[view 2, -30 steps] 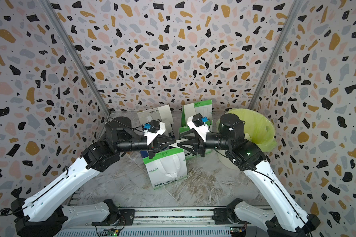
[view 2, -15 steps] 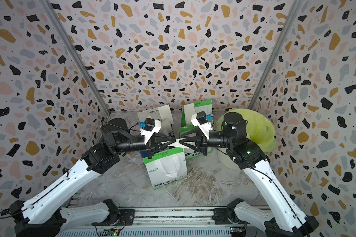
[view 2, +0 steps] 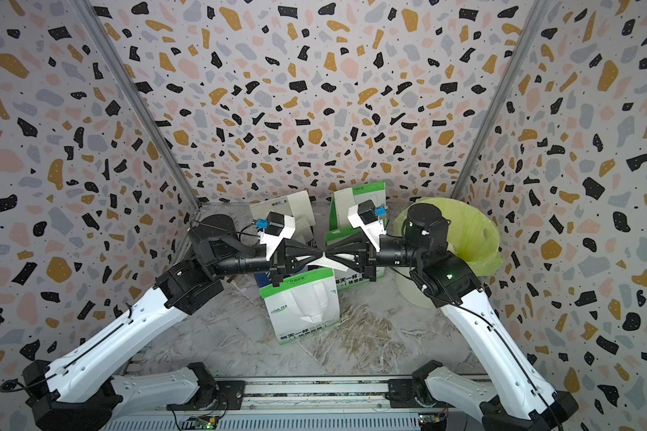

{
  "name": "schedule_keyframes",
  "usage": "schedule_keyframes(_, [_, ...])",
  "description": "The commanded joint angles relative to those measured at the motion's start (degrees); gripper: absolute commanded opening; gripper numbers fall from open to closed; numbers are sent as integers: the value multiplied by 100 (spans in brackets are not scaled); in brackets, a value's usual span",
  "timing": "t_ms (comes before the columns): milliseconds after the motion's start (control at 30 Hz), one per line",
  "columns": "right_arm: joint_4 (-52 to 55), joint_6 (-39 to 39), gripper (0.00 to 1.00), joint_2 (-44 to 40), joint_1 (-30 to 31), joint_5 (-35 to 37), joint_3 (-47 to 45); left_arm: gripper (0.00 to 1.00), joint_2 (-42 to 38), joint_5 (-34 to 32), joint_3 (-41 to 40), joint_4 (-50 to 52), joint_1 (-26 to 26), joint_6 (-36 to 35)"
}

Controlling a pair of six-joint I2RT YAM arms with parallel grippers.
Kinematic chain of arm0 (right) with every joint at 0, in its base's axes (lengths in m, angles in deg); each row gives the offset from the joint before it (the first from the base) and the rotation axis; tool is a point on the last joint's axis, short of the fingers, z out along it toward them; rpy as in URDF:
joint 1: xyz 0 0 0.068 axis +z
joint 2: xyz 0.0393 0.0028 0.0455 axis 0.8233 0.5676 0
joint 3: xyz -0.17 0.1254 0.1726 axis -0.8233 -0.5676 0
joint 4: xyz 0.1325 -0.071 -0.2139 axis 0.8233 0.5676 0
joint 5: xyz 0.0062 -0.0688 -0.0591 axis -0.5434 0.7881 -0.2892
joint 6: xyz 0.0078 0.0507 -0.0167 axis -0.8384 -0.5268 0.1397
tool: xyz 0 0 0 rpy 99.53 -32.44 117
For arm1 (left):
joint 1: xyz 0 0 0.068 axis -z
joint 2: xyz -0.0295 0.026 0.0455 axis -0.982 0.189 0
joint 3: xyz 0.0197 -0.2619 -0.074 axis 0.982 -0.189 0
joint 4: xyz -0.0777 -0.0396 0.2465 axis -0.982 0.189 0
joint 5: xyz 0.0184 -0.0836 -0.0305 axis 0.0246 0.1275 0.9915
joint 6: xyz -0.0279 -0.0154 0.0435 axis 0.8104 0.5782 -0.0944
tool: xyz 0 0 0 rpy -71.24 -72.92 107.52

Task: Shred takeout receipts and throw away
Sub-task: Shred the takeout receipt.

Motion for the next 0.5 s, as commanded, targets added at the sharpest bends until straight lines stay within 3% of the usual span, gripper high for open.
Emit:
schedule_keyframes(0, [-136,-90,14,-11,37,-47,25,0,-12,85,-50,-437,-26,97])
schedule_keyframes(467, [-92,-91,3,87,221,192,51,0,-2,85,-73,-481,-29,126])
